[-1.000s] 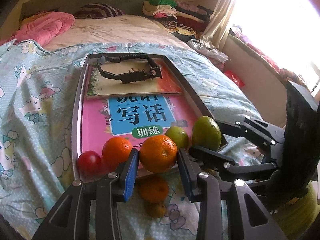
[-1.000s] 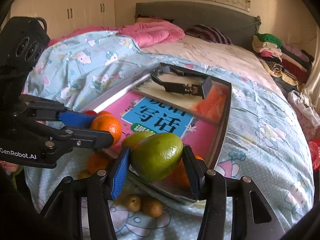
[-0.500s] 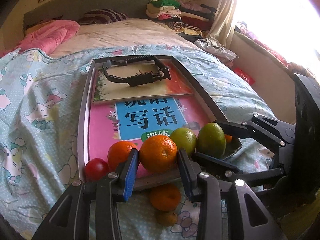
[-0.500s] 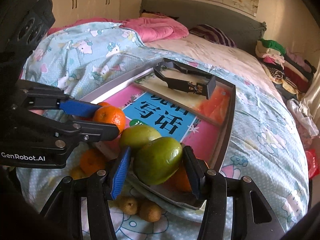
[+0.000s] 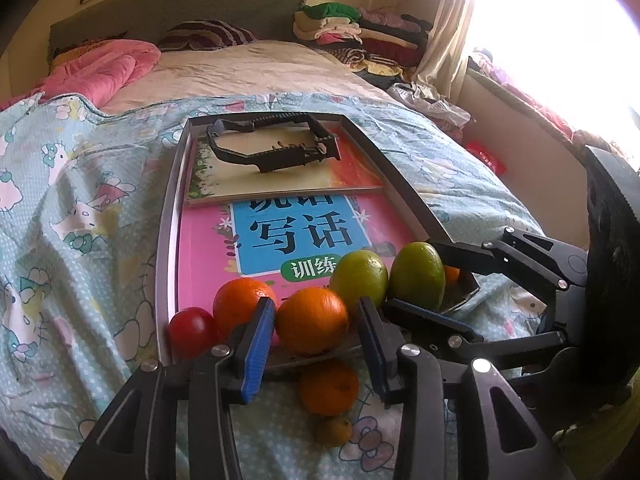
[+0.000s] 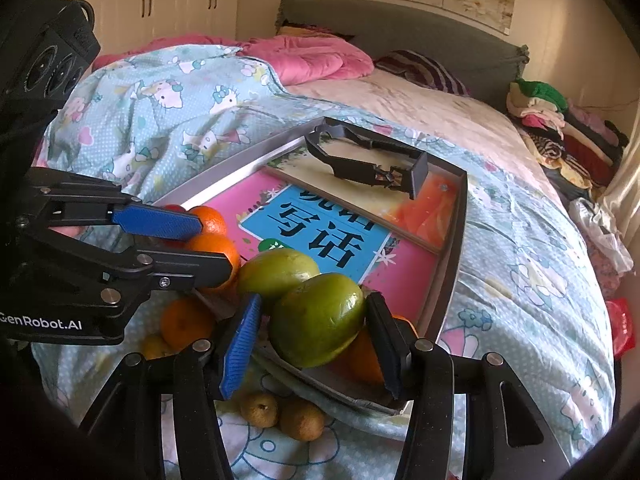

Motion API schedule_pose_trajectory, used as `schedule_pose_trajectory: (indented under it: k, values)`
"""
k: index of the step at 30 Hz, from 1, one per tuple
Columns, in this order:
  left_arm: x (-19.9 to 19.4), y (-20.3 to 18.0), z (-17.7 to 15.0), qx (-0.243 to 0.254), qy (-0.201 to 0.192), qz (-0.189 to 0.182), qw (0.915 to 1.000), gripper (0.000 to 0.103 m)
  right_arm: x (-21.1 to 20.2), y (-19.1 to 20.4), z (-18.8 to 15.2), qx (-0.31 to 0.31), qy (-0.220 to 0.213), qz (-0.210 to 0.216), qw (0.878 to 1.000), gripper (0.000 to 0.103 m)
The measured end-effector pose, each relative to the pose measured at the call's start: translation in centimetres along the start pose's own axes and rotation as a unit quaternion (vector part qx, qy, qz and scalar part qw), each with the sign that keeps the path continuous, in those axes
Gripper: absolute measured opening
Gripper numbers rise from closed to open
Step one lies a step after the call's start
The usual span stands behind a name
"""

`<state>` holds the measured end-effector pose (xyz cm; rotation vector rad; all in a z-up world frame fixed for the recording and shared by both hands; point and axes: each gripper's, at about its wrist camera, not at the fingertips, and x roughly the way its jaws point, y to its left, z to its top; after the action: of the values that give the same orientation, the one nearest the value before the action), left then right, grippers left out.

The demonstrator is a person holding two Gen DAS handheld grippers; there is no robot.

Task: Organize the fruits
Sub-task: 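Lower the orange and lime into the tray and open both grippers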

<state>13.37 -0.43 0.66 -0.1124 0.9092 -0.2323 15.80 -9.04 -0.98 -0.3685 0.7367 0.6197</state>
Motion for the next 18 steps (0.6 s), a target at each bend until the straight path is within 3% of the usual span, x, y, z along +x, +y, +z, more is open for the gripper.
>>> schedule_pose_trajectory:
  k: [18]
  values:
    - [-1.3, -0.3, -0.3, 0.000, -0.009, -0.003, 1.0000, 0.049, -2.8, 0.4, -0.5, 0.011, -0.027, -0.023, 0.999, 0.069]
